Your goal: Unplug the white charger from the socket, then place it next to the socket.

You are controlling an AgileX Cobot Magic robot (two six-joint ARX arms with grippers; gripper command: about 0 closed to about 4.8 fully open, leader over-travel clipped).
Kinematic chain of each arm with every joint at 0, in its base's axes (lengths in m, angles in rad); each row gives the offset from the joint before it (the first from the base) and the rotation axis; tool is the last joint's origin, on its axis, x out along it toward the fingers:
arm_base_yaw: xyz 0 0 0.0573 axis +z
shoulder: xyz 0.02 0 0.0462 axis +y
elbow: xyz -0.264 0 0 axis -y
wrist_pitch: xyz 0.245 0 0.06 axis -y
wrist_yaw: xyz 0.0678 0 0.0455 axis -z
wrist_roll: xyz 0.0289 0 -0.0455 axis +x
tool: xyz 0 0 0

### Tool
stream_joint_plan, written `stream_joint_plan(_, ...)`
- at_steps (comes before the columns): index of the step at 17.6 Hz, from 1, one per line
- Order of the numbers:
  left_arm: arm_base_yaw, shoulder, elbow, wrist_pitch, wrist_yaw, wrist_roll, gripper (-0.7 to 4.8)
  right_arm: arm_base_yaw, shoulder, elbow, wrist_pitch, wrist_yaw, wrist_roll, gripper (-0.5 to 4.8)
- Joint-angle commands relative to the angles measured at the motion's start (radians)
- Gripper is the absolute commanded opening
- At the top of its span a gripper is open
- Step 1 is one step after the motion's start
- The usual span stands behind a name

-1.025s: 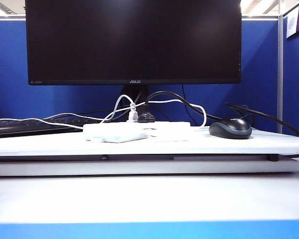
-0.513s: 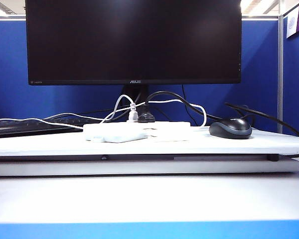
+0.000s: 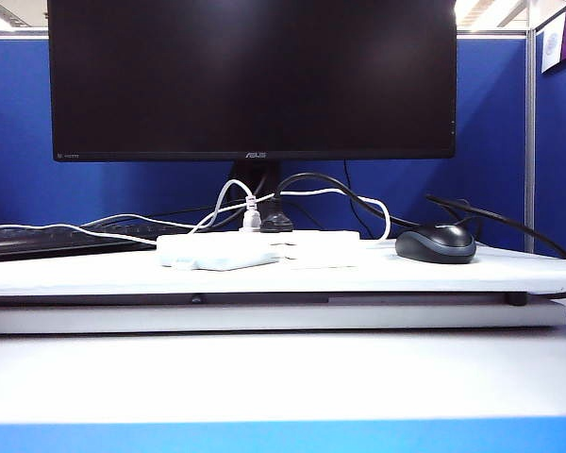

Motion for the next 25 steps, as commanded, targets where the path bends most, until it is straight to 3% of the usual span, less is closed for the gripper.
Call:
stream_joint_plan(1, 0.108, -0.066, 0.0, -0.005, -0.005, -0.002, -0.05, -0.001, -0.002, -0.004, -0.002, 0.0, 0.003, -0.06)
stream_joint_plan(7, 0.116, -0.061, 0.0, -0.014, -0.006, -0.002, -0.05, 0.0, -0.002, -0.004, -0.006, -0.018, 0.003, -0.06)
stream_joint_plan(15, -0.095, -0.061, 0.0, -0.014, 0.003, -0.002, -0.05, -0.001, -0.002, -0.004, 0.0, -0.014, 0.003, -0.06)
stream_joint_plan(25, -0.1, -0.061, 0.0, -0.014, 0.003, -0.002, -0.05, -0.001, -0.002, -0.004, 0.002, -0.014, 0.004, -0.06)
